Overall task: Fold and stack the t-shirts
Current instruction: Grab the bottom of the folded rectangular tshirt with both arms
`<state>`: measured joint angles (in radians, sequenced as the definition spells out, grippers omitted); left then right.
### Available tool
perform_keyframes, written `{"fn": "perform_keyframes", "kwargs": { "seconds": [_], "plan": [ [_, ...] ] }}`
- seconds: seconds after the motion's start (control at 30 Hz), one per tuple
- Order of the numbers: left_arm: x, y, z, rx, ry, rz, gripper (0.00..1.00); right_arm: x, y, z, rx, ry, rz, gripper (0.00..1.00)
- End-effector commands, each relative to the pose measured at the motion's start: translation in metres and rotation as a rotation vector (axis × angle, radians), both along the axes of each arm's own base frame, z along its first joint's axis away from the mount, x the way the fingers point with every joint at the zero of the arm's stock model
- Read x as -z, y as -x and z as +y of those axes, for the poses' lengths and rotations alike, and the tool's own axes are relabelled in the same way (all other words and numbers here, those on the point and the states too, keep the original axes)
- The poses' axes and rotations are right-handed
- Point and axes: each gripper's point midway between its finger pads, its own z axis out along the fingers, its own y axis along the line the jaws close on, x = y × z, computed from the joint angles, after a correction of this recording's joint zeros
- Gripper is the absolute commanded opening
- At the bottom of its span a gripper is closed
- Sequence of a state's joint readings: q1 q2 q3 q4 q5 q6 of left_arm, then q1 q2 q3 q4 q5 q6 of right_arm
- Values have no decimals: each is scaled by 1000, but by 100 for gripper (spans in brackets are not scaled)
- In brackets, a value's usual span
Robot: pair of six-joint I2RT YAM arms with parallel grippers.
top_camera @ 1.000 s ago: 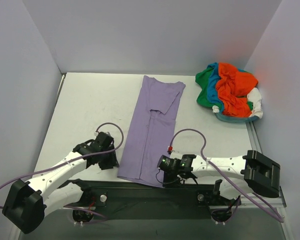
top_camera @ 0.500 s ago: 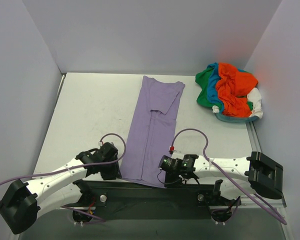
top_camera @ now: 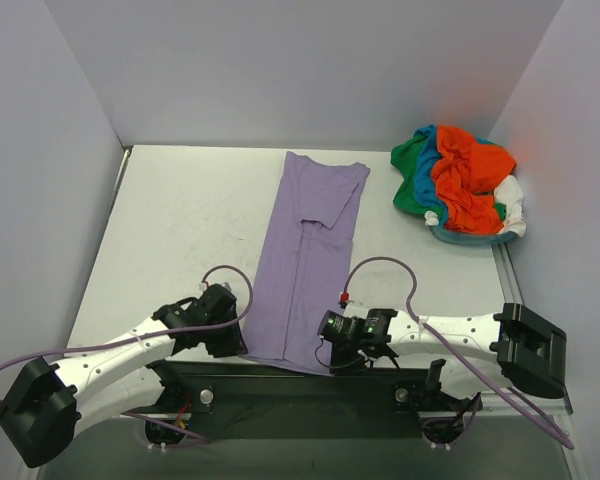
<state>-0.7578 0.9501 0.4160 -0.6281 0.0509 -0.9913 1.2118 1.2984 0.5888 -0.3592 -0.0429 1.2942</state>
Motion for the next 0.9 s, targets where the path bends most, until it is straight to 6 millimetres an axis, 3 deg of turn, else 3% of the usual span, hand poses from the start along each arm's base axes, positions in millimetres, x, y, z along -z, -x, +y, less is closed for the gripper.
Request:
{"fn": "perform_keyframes", "kwargs": {
  "seconds": [0.0, 0.27, 0.53, 0.87],
  "plan": [
    [1, -4, -11, 11, 51, -18, 37, -1, -2, -14, 17, 49, -19, 5],
    [1, -6, -26, 52, 102, -15, 0, -4, 1, -20, 22, 60, -14, 5],
    [-15, -7, -32, 70, 114, -44, 0, -9, 6, -32, 24, 85, -3, 4],
    [-28, 11, -41, 100, 135, -19, 0, -25, 19, -48, 9, 90, 33, 3]
  ]
}}
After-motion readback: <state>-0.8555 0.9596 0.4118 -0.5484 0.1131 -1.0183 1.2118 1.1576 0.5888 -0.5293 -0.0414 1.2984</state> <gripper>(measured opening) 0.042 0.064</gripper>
